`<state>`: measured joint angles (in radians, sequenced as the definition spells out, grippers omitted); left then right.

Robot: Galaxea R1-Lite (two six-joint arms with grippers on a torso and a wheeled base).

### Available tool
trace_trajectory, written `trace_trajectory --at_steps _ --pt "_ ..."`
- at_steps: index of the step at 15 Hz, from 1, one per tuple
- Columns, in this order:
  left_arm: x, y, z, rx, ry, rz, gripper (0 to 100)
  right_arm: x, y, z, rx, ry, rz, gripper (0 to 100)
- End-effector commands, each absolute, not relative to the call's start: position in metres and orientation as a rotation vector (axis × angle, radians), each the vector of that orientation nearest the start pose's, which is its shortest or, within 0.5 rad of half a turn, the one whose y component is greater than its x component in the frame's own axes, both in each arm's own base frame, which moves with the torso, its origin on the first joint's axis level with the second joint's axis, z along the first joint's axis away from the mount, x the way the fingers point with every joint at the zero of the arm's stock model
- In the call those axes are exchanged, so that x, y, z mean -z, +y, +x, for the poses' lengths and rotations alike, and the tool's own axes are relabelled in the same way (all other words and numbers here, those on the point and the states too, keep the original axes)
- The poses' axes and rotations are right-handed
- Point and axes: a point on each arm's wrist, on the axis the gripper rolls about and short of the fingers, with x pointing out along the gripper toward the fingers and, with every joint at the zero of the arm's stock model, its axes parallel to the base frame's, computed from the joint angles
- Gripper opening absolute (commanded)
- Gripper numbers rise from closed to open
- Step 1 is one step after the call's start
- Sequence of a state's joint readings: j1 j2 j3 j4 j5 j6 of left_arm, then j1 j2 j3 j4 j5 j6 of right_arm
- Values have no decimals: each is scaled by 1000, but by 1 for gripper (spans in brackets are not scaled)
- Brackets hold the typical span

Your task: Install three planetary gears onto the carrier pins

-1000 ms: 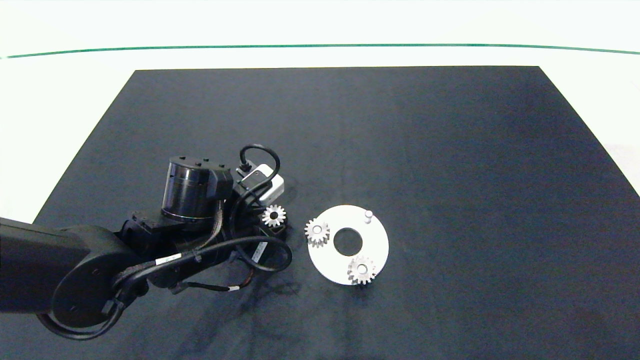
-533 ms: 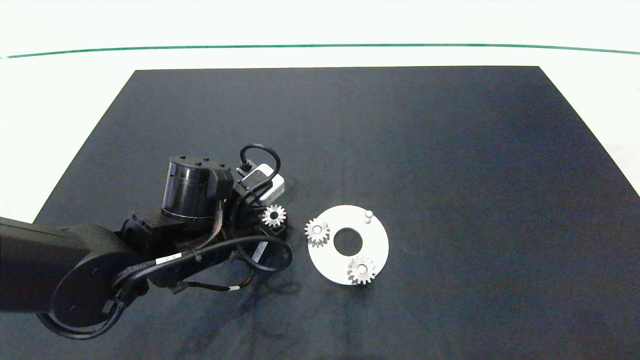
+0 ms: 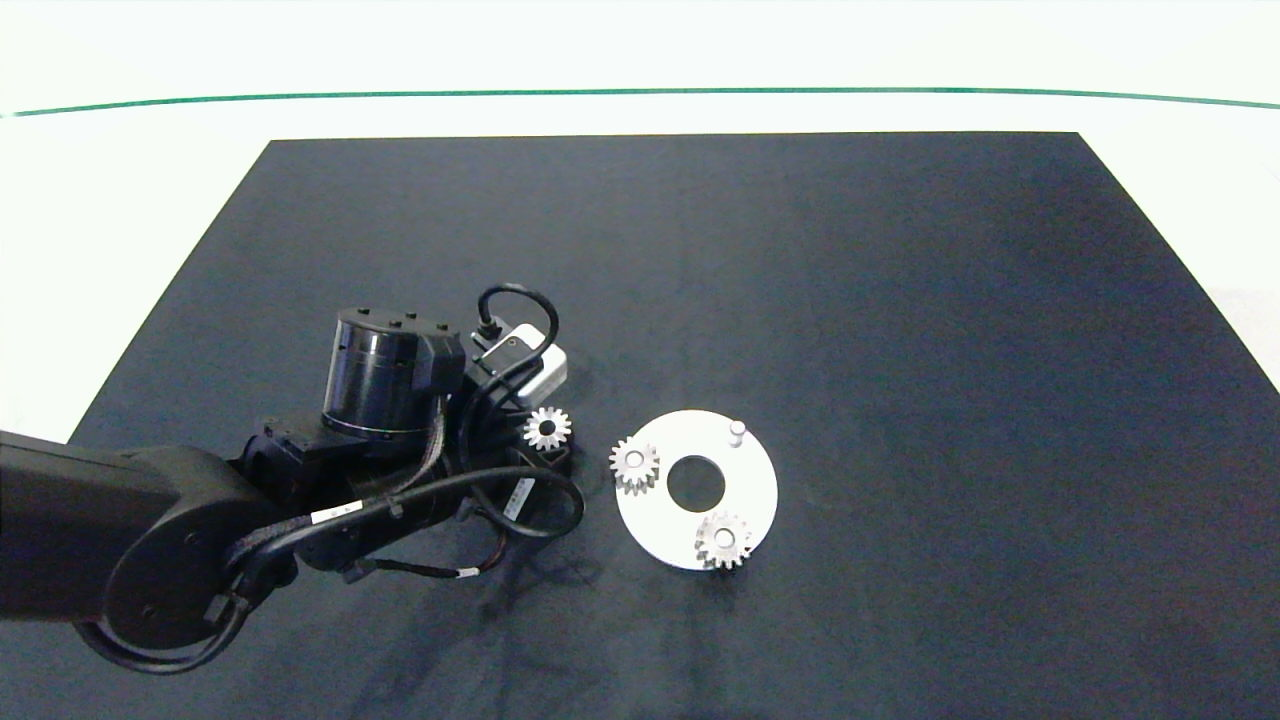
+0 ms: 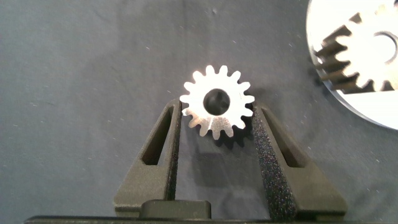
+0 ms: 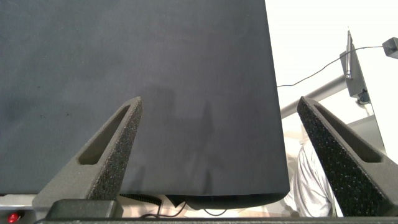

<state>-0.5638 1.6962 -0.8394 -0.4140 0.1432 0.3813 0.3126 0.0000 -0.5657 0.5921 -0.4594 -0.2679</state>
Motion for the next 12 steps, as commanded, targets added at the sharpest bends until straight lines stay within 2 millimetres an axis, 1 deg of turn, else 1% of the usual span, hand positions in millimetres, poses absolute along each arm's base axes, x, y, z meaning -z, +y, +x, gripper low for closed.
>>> trace_trajectory --at_steps 1,5,7,9,12 --pt "-185 -158 255 483 288 509 4 -154 -38 -85 144 48 -281 100" --pt "-202 -167 252 503 234 496 4 -154 -38 -85 144 48 -281 100" --pt "-210 -177 244 543 217 496 4 -154 -38 -85 143 48 -281 100" --pt "-214 -194 231 605 195 481 4 -154 -38 -85 144 51 -282 100" --pt "-220 -219 223 666 163 460 4 -154 -38 -85 142 50 -282 100"
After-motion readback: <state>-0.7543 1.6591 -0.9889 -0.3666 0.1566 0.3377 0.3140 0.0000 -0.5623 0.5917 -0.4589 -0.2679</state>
